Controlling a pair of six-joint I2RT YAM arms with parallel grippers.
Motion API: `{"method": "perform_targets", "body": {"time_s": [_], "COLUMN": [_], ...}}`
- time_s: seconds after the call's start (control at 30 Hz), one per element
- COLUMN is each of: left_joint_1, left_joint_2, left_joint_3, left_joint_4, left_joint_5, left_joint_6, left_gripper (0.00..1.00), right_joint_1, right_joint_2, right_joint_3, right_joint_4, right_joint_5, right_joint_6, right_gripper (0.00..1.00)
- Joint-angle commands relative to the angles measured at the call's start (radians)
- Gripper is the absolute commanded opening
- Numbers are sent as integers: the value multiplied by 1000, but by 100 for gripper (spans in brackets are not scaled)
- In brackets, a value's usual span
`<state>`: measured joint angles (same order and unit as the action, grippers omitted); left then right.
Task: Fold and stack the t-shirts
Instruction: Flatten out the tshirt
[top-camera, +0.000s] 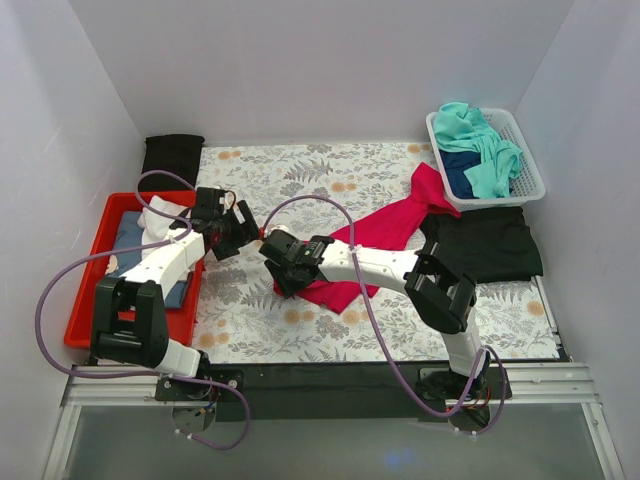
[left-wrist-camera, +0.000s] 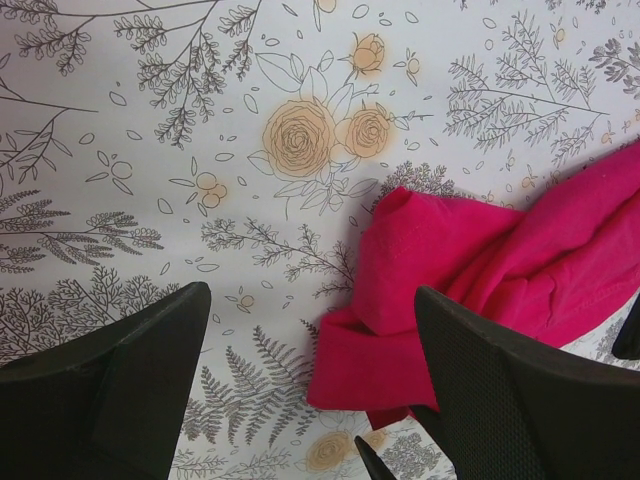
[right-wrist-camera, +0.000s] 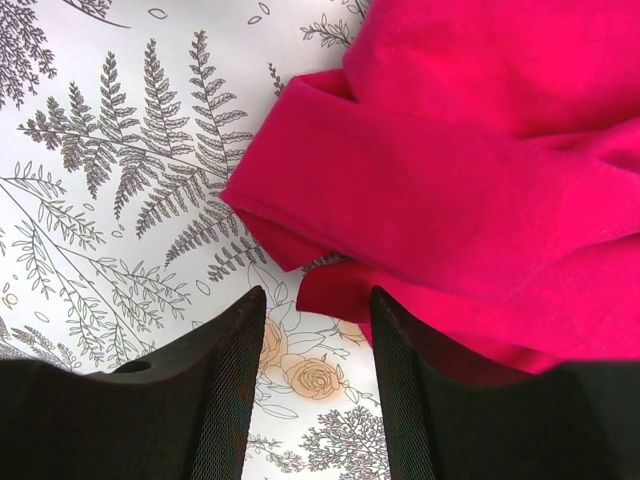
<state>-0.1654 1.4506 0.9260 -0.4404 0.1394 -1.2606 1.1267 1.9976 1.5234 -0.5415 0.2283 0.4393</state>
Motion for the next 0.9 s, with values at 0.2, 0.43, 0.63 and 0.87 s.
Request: {"method": "perform_targets", "body": {"time_s": [0.2, 0.43, 0.63, 0.87], "left_joint_1": [13, 18, 23, 24], "left_joint_2": [-68, -79, -91, -111], "left_joint_3": [-13, -23, -27, -30], "left_joint_4": [-1, 0, -4, -12], "left_joint_5": [8, 11, 9, 14], "left_joint_6": [13, 17, 18, 24], "left_gripper": [82, 82, 82, 82], "right_joint_1": [31, 39, 39, 13], "right_joint_2": [-91, -111, -86, -53], "right_joint_3": [-6, -42, -54, -52], "right_joint_4": [-24, -43, -41, 18], "right_joint_5": [43, 16, 12, 16], "right_joint_6": [47, 87, 108, 133], "right_gripper": [52, 52, 52, 54]}}
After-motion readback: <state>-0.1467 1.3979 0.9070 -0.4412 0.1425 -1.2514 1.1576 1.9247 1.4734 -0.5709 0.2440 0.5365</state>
